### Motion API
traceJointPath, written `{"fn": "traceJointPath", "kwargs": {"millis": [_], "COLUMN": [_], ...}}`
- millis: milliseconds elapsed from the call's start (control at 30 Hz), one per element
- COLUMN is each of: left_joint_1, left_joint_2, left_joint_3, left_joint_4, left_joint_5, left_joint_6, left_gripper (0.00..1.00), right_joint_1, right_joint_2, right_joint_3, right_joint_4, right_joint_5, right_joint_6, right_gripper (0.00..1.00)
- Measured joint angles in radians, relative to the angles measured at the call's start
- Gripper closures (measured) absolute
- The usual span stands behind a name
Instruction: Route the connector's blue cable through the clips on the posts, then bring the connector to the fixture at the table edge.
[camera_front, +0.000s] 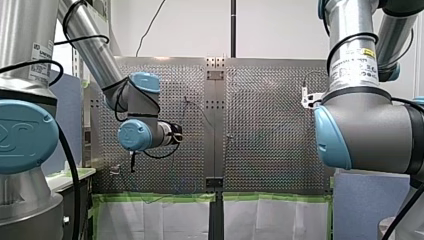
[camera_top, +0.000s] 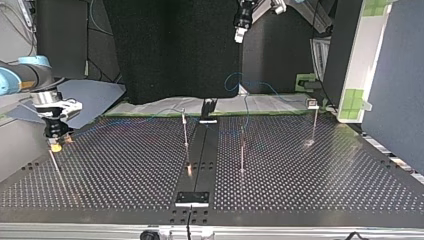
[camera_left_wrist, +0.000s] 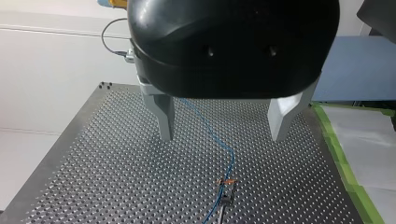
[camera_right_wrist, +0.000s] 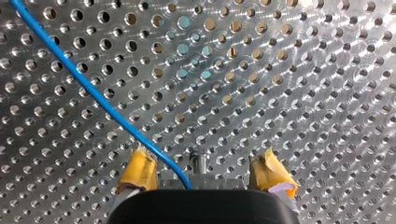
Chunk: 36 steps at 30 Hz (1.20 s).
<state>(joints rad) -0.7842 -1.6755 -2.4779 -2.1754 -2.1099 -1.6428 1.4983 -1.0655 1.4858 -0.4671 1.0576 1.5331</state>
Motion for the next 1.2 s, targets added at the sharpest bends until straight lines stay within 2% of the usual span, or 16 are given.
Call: {"fn": "traceJointPath", "kwargs": {"millis": [967, 1200], "left_joint_1": [0.000, 0.000], "left_joint_2": [0.000, 0.000], "left_joint_3": [-0.002, -0.002], "left_joint_4": [-0.003, -0.004], "left_joint_5": [0.001, 0.002], "left_joint_6": [0.002, 0.002], "left_gripper": [0.00, 0.00], "right_joint_1": [0.018, 0.029], "right_joint_2": [0.002, 0.002], "right_joint_3": [0.000, 0.000], "right_joint_4": [0.006, 0.019], "right_joint_5": [-0.009, -0.013], "right_joint_6": [-0.004, -0.016], "right_gripper": [0.02, 0.02]}}
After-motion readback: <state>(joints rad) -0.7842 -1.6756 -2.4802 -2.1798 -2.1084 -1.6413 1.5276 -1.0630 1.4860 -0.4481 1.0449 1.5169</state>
